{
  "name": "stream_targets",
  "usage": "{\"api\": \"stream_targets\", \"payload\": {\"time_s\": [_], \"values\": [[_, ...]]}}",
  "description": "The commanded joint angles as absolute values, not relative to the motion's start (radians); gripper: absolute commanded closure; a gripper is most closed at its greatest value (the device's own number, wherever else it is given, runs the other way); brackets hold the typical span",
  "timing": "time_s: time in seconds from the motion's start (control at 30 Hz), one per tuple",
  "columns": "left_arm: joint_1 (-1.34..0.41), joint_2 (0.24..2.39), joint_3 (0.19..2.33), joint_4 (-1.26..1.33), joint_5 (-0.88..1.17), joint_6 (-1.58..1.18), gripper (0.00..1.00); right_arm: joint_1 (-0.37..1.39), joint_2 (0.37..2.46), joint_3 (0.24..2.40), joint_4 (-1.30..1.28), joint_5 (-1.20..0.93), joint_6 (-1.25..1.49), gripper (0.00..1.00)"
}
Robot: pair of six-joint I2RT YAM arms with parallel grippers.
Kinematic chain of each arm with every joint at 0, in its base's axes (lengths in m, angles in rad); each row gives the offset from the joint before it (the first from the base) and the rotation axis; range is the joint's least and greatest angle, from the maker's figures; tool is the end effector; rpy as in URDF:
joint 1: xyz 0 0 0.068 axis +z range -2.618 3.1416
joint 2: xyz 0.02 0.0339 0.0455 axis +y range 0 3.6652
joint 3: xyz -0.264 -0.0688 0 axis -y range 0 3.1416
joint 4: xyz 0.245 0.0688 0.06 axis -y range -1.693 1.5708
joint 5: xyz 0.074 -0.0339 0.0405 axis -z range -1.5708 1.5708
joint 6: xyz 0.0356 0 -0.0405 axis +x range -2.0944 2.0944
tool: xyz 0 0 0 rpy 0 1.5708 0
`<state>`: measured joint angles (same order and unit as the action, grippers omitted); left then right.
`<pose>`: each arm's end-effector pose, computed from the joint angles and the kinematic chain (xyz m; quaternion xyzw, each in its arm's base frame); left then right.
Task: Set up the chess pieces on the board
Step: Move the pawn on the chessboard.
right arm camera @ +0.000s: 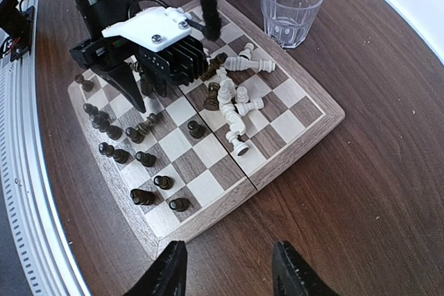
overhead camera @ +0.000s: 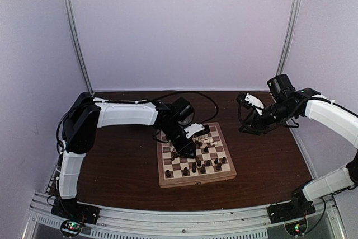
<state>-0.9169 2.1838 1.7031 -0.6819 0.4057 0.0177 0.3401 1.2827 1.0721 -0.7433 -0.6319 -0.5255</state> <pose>0.2682 -0.3730 0.1714 0.4685 0.8379 -0.2640 0.0931 0.2348 0.1054 0.2903 -0.4655 0.7826 0.2681 0.3147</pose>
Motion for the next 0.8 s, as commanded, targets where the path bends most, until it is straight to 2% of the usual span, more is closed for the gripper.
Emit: {"api": "stream_targets", "payload": {"time_s": [0.0, 0.4, 0.6, 0.77], "values": [[-0.930, 2.159, 1.700, -0.677, 0.429, 0.041, 0.67, 0.332, 1.260, 1.058, -0.730, -0.635, -0.532, 0.56], [-0.913, 2.181, 1.747, -0.687, 0.417, 0.006, 0.72, 0.332, 1.281, 1.062, -0.735, -0.640, -0.538, 0.56], [-0.901, 2.189, 1.773, -0.662, 0.471, -0.200, 0.79, 0.332, 1.286, 1.062, -0.735, -0.637, -0.539, 0.57], [-0.928, 2.174, 1.763, -0.666, 0.407, -0.388, 0.80, 0.331, 1.282, 1.057, -0.732, -0.629, -0.545, 0.57]]}}
